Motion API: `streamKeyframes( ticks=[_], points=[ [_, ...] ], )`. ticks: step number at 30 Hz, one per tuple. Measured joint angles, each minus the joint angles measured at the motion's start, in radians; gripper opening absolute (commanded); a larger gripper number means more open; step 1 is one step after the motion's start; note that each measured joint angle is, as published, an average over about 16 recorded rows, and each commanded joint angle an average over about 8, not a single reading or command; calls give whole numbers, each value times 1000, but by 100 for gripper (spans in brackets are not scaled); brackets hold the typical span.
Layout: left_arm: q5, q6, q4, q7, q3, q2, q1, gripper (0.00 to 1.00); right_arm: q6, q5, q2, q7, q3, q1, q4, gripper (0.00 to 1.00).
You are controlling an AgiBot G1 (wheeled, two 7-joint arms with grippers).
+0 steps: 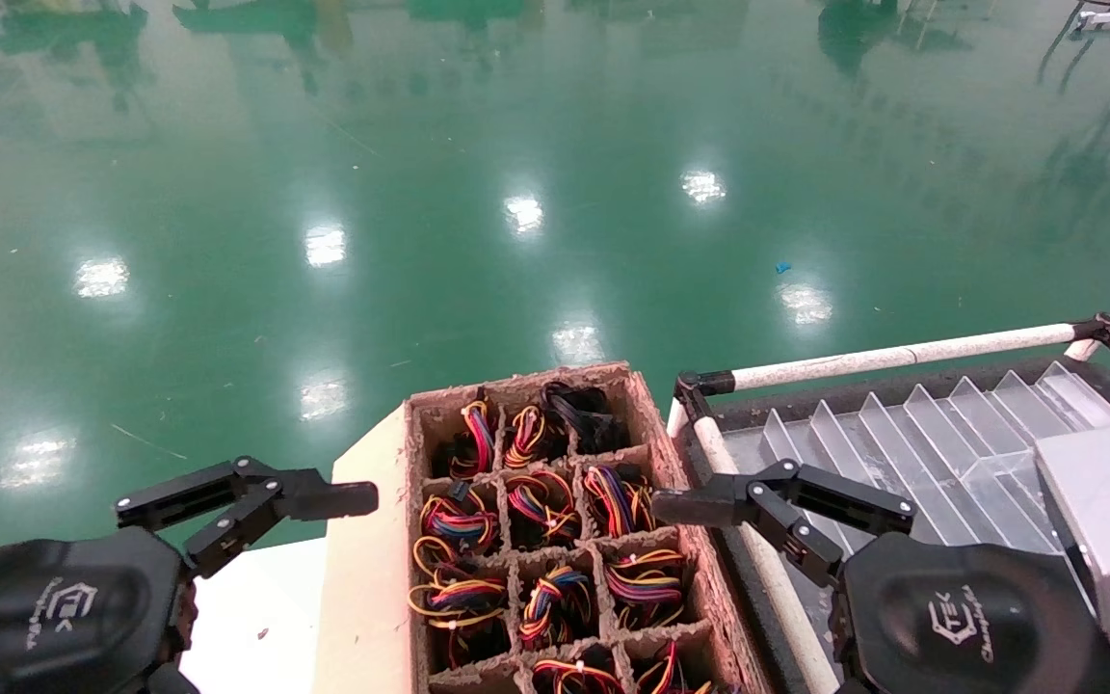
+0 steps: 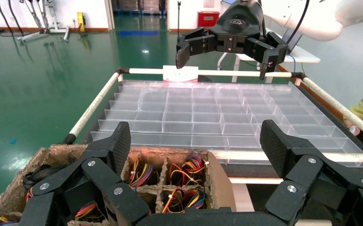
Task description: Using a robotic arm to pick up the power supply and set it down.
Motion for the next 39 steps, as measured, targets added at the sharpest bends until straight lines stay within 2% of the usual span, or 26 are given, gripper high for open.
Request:
streamKeyframes(
  ticks=[1, 2, 9, 10, 39],
  points=[
    [0, 0, 0, 0, 0, 0, 0, 99, 0, 0, 0, 0, 0, 0, 0, 100],
    [0, 0, 0, 0, 0, 0, 0, 90, 0, 0, 0, 0, 0, 0, 0, 100],
    [0, 0, 0, 0, 0, 0, 0, 6, 0, 0, 0, 0, 0, 0, 0, 100],
    [0, 0, 0, 0, 0, 0, 0, 0, 0, 0, 0, 0, 0, 0, 0, 100],
    [0, 0, 0, 0, 0, 0, 0, 0, 0, 0, 0, 0, 0, 0, 0, 100]
  ],
)
